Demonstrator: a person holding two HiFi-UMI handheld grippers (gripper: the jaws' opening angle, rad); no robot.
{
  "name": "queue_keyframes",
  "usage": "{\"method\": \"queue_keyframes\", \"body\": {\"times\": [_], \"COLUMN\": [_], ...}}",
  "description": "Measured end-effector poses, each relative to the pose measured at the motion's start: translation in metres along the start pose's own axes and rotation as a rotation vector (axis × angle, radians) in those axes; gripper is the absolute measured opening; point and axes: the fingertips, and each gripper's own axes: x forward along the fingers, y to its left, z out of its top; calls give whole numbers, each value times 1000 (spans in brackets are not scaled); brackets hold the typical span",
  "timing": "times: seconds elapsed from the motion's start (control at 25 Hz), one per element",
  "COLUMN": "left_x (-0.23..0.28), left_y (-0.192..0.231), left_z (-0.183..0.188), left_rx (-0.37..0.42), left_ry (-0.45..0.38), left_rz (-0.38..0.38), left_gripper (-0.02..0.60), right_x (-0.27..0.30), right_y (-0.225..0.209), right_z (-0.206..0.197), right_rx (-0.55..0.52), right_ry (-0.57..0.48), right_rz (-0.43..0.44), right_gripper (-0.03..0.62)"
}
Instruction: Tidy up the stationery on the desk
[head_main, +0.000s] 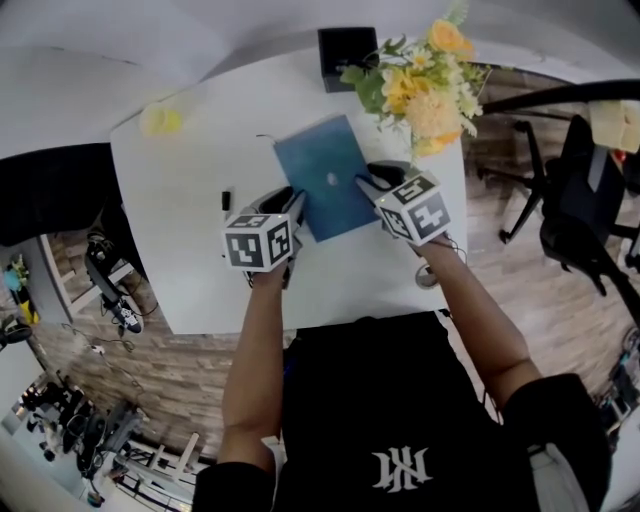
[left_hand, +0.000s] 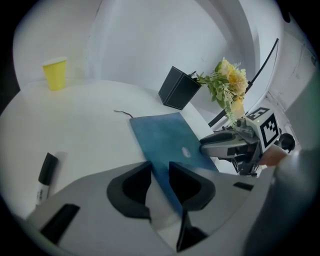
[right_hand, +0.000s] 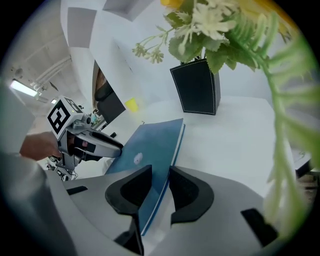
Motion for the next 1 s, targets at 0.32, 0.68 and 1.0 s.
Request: {"method": "queue_keyframes", "body": {"times": [0.32,0.68,1.0], "left_x": [-4,-14,-43], "left_y": [2,5,22], "left_z": [1,-24,-74], "left_rx": [14,71,129], "left_ry": [-11,46,105], "left_rz": [4,-40,-100], "left_gripper": [92,83,75], "right_x": [-2,-7,0], "right_y": [2,26,82], "right_z": [2,-30,-63], "right_rx": [5,29,52], "right_ry": [-20,31,66], "right_rz": [-23,-35,-49], "right_gripper": [123,121,121]}}
